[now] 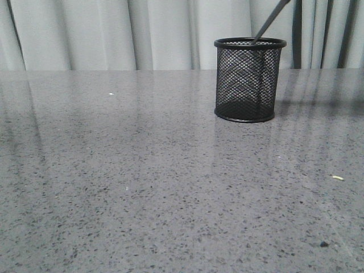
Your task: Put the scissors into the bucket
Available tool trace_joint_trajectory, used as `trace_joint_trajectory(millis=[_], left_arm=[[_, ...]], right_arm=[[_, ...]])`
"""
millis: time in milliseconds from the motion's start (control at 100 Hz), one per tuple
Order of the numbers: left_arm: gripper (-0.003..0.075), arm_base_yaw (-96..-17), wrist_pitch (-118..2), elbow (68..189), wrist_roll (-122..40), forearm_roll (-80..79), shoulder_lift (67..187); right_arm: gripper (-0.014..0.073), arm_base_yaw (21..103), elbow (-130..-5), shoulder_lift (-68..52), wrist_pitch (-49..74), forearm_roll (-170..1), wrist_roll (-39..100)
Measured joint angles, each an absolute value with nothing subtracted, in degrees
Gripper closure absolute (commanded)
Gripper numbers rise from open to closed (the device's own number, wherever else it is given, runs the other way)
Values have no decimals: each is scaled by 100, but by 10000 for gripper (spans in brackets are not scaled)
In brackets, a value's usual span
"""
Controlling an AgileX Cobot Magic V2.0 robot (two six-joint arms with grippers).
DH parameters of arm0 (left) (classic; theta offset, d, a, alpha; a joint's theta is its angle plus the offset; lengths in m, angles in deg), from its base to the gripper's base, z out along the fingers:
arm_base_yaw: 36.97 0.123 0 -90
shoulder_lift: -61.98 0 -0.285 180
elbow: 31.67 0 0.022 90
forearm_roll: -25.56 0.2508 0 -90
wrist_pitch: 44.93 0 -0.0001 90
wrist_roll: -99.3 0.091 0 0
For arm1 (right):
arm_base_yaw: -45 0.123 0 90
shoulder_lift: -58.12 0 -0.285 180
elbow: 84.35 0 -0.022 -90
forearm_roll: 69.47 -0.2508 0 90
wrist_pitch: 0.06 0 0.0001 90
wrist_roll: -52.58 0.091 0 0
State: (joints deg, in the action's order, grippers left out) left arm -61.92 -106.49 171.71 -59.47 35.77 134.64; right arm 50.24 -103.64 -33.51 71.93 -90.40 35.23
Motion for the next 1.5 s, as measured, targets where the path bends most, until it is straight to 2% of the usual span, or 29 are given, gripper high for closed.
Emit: trace_joint_trajectory(millis=[330,570,670,820,890,1170,1240,1300,1360,1370,1400,1420,1430,1440,1450,1500], left_arm=[[309,-6192,-10649,17171,-5947,3513,13464],[309,-6192,-10649,17171,-5947,3505,13464],[309,-6192,-10649,17171,-5947,3502,13464],[309,-6192,-10649,17171,-5947,3470,13464],[309,-6192,-10649,17171,-5947,3462,13464],[323,-6183,-10741,17172,-5947,3363,13464],[360,-6183,-10805,17172,-5947,3354,13464],[428,-6183,-10847,17172,-5947,3328,13464],[519,-6183,-10856,17172,-5950,3273,13464],[559,-6183,-10860,17172,-5950,3272,13464],[603,-6183,-10860,17172,-5950,3215,13464],[667,-6183,-10860,17172,-5960,3179,13464],[667,-6183,-10860,17172,-5960,3169,13464],[718,-6183,-10860,17172,-5960,3147,13464],[734,-6183,-10860,17172,-5960,3137,13464],[740,-6183,-10870,17172,-5960,3072,13464]], right_arm=[[649,5537,-10391,-3815,7206,-8820,3532],[634,5566,-10402,-4202,7206,-8774,3545],[522,5566,-10402,-4270,7206,-8766,3545],[222,5566,-10413,-4293,7195,-8766,3545],[165,5566,-10490,-4293,7194,-8749,3545],[169,5566,-11386,-4187,7194,-8297,3808],[172,5566,-11615,-4043,7194,-8106,4005],[198,5566,-11712,-3860,7194,-8021,4129],[267,5566,-11752,-3674,7208,-7993,4185],[278,5566,-11749,-3628,7208,-7993,4204],[338,5566,-11749,-3536,7208,-7993,4208],[381,5566,-11749,-3466,7208,-7993,4211],[396,5566,-11749,-3445,7208,-8004,4222],[411,5566,-11749,-3399,7208,-8005,4221],[442,5566,-11749,-3377,7196,-8017,4221],[561,5566,-11749,-3229,7139,-8061,4233]])
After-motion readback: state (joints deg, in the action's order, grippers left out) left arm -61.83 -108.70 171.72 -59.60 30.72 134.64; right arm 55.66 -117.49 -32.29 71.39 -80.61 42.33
